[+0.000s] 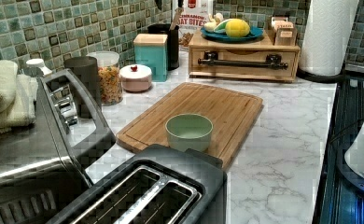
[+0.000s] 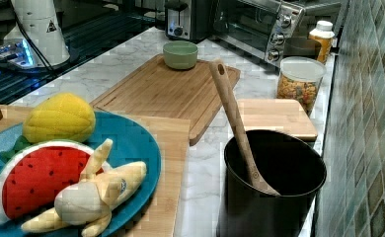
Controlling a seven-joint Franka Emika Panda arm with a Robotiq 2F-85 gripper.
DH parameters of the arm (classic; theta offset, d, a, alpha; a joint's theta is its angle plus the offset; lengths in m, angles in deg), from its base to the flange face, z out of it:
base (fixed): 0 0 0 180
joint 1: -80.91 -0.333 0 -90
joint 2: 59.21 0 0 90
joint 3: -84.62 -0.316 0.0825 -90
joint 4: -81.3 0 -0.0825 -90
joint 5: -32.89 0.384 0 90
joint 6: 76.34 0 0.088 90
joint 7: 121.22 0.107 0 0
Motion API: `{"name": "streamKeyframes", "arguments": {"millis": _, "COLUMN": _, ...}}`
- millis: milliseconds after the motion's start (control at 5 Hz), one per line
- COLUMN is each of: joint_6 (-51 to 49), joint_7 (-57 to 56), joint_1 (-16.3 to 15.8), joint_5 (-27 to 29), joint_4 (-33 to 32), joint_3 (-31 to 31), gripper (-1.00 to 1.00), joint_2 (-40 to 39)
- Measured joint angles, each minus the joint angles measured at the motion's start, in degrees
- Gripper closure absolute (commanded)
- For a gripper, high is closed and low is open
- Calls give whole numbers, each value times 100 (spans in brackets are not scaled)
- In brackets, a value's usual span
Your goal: Open the drawer.
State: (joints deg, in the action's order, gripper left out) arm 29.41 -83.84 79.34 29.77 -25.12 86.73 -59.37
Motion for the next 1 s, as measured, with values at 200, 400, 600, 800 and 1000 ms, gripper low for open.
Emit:
{"name": "streamKeyframes", "arguments": {"millis": 200, "joint_6": 56, "joint_7": -1, "joint_1": -9, "joint_5": -10, "joint_4": -34, "joint_3": 0, "gripper": -100, "joint_2": -1}}
{"name": "streamKeyframes", "arguments": {"millis": 400, "joint_6": 48, "joint_7": -6, "joint_1": -1, "joint_5": -20, "joint_4": -45, "joint_3": 0, "gripper": -100, "joint_2": -45}}
{"name": "streamKeyframes", "arguments": {"millis": 600, "joint_6": 306, "joint_7": -55, "joint_1": 52, "joint_5": -20, "joint_4": -241, "joint_3": -9, "gripper": -100, "joint_2": -30}}
{"name": "streamKeyframes", "arguments": {"millis": 800, "joint_6": 596, "joint_7": -906, "joint_1": 37, "joint_5": -29, "joint_4": -655, "joint_3": 65, "gripper": -100, "joint_2": 116}}
{"name": "streamKeyframes", "arguments": {"millis": 1000, "joint_6": 607, "joint_7": -2333, "joint_1": 54, "joint_5": -31, "joint_4": -1220, "joint_3": 82, "gripper": -100, "joint_2": 457}}
